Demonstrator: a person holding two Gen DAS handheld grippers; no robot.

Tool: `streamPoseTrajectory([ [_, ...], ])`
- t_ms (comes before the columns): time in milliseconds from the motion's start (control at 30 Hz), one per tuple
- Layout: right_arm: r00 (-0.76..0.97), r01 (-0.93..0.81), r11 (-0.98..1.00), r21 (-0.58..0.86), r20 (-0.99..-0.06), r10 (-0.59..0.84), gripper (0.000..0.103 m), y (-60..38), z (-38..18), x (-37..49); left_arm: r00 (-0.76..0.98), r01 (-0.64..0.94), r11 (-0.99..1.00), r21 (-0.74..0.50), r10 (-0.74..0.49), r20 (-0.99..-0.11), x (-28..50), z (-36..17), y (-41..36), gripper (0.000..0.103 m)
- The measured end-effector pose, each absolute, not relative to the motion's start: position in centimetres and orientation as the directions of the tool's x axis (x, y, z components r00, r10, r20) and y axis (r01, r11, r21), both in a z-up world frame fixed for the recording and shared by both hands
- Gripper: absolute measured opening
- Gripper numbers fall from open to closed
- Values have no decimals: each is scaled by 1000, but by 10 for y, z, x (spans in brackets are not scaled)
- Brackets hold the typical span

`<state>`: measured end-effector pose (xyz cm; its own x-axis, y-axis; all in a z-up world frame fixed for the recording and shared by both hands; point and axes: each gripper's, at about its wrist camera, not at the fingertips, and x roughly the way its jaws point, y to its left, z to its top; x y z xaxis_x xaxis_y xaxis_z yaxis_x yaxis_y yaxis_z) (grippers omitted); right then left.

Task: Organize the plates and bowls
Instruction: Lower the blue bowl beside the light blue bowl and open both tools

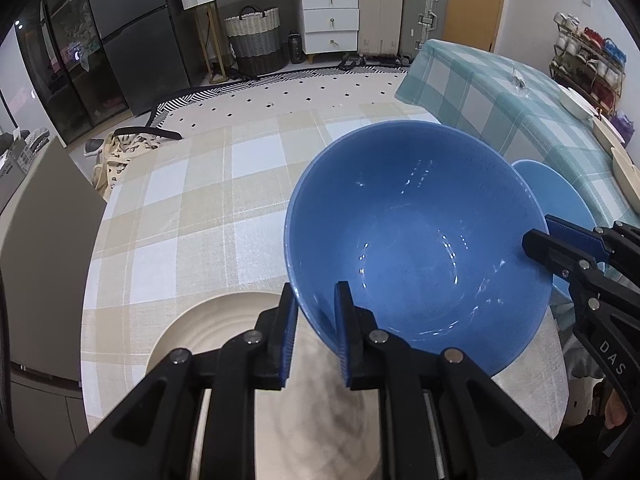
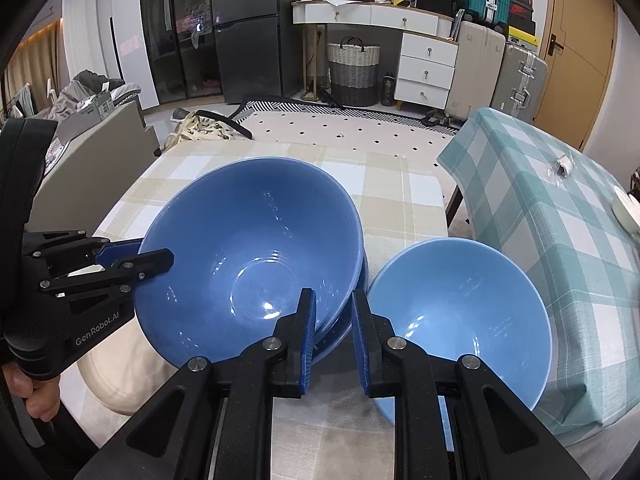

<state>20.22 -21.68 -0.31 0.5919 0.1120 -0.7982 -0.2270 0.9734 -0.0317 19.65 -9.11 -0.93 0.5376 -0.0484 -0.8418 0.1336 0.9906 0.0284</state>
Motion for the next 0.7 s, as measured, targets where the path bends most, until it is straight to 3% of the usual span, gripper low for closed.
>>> streamPoseTrajectory([
  [600, 562, -226, 970, -87, -825, 57, 19, -213, -23, 211, 507, 162, 985, 66, -26, -862, 201, -25, -101, 21],
  [700, 555, -233, 969, -82, -829, 64, 22, -213, -26, 212, 505, 165, 984, 65, -27, -863, 201, -26, -100, 25],
])
